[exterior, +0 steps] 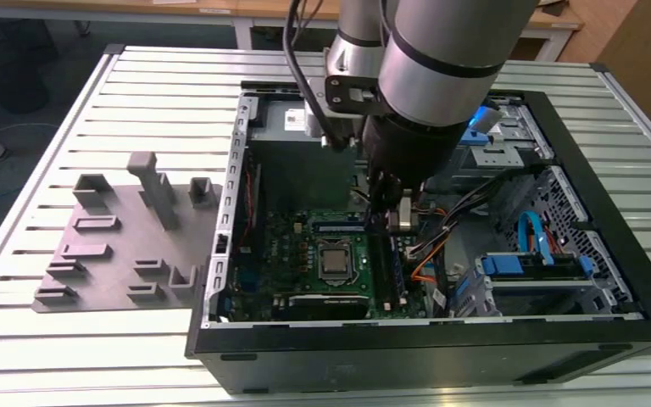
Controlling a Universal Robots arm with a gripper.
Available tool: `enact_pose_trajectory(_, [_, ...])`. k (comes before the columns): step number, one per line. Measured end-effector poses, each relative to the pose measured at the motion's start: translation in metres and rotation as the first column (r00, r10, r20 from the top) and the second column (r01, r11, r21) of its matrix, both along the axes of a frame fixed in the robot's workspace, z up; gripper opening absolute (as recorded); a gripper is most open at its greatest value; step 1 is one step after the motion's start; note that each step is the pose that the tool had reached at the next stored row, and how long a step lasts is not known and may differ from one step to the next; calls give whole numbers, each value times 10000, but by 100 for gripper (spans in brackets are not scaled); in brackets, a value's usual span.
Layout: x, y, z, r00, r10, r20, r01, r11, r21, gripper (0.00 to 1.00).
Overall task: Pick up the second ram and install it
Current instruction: 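Pick up the second ram and move it above second insertion slot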
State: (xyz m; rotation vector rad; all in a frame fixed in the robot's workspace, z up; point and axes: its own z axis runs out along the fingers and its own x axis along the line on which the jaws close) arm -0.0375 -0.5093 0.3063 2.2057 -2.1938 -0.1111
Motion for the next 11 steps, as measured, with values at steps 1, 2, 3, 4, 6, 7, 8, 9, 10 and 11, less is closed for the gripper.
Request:
enact_pose_trajectory(1, [0,-3,-18,10000,-1,0,1,10000,1,11])
enact_pose_trajectory(2, [1,-5,-36,10000,0,0,0,10000,0,11])
enact_pose_trajectory(3, [2,-6,-48,10000,0,1,0,10000,1,11])
enact_pose_trajectory(4, [2,-6,-50,10000,-1,0,1,10000,1,11])
enact_pose_trajectory(6, [2,-6,-50,10000,-1,0,1,10000,4,11])
enact_pose_trajectory(7, [2,-6,-50,10000,0,0,0,10000,6,11])
enact_pose_trajectory(8, [2,-6,-50,10000,-1,-1,1,10000,7,11])
enact_pose_trajectory(9, [2,-6,-50,10000,0,0,0,10000,7,11])
enact_pose_trajectory(10, [2,-6,-50,10000,-1,0,1,10000,8,11])
enact_pose_trajectory(11, [2,-5,-50,10000,0,0,0,10000,9,11])
